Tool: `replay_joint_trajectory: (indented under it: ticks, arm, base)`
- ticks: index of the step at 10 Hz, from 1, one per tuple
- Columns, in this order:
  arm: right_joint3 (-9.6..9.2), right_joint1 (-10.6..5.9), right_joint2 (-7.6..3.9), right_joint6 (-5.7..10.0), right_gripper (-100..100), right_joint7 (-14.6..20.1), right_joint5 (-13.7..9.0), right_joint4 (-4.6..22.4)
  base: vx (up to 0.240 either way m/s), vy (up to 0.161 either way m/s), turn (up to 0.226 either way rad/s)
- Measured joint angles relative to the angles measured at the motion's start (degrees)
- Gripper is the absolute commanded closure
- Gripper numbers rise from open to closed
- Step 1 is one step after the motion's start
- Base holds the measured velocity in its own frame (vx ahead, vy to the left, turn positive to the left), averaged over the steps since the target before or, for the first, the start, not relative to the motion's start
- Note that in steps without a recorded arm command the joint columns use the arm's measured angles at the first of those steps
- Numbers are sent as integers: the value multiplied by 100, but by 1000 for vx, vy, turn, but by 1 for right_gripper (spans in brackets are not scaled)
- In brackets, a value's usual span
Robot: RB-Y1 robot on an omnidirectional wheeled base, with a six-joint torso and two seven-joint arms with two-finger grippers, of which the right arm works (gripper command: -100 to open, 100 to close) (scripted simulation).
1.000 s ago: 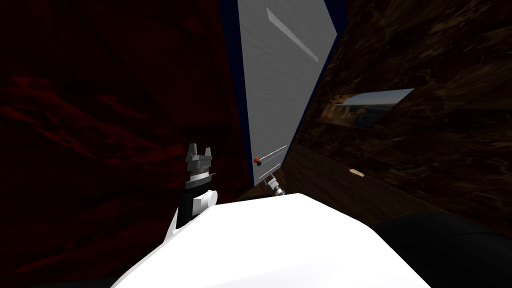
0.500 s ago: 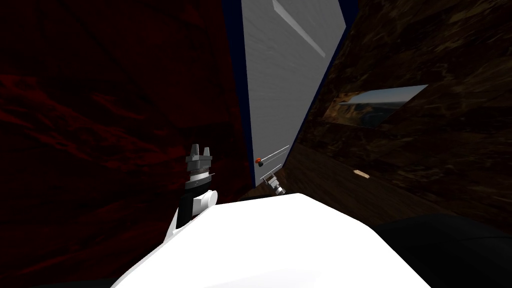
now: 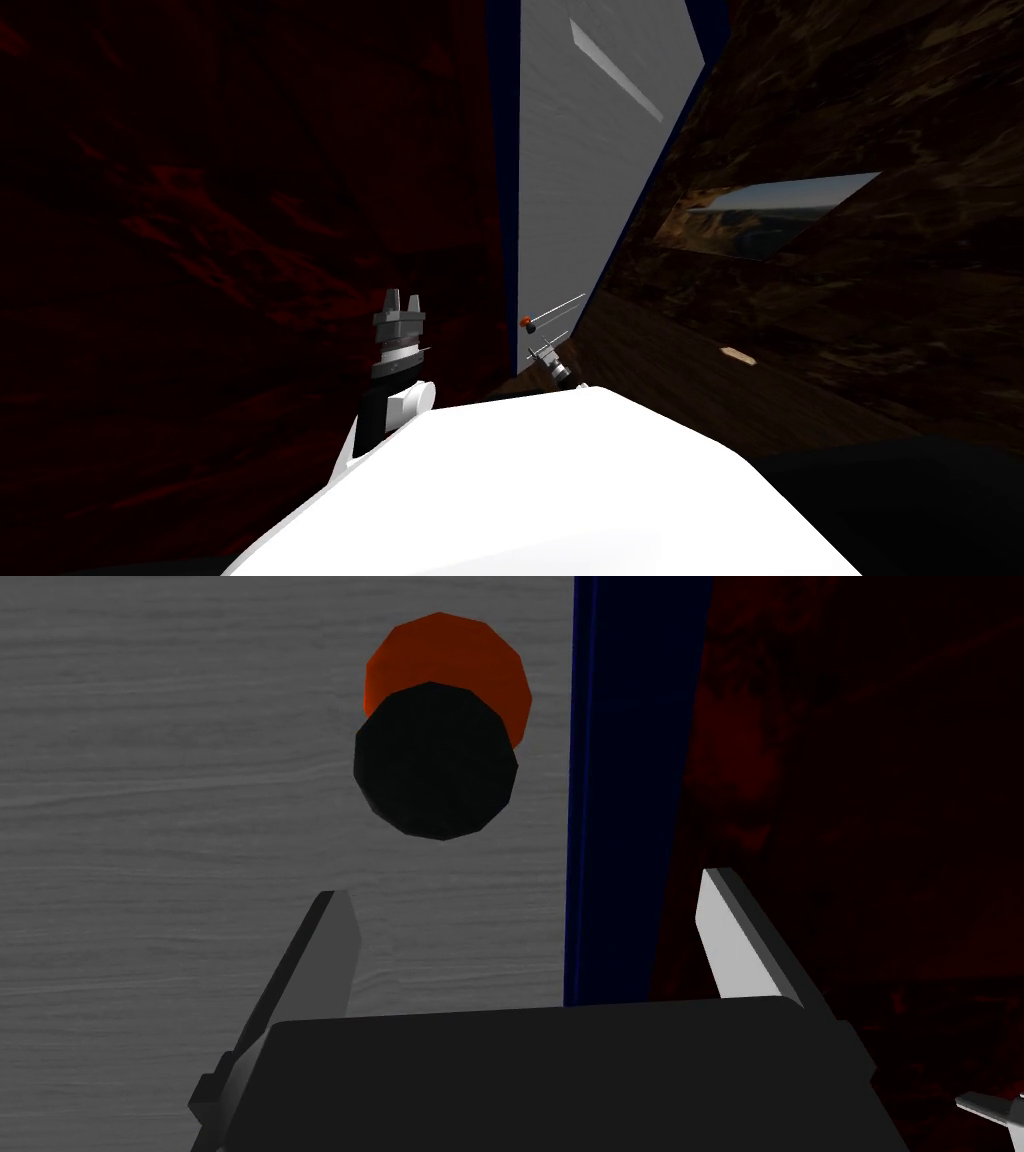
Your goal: Pull the door open
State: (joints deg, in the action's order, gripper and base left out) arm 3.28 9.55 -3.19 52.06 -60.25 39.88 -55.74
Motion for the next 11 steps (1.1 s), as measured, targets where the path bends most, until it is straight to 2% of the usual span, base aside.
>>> replay_joint_trajectory:
  ticks: [2,5,6,11]
  arm:
    - [22,-300,-28,-58,-100,-82,-201,301]
    - [26,-639,-25,-191,-100,-109,-409,544]
    - [26,-651,-24,-201,100,-110,-418,551]
    - [26,-638,-25,-191,100,-109,-409,544]
  base:
    - [69,23,47]
    - [57,-44,54]
    - [-62,-21,-3]
    - [-9,2,-6]
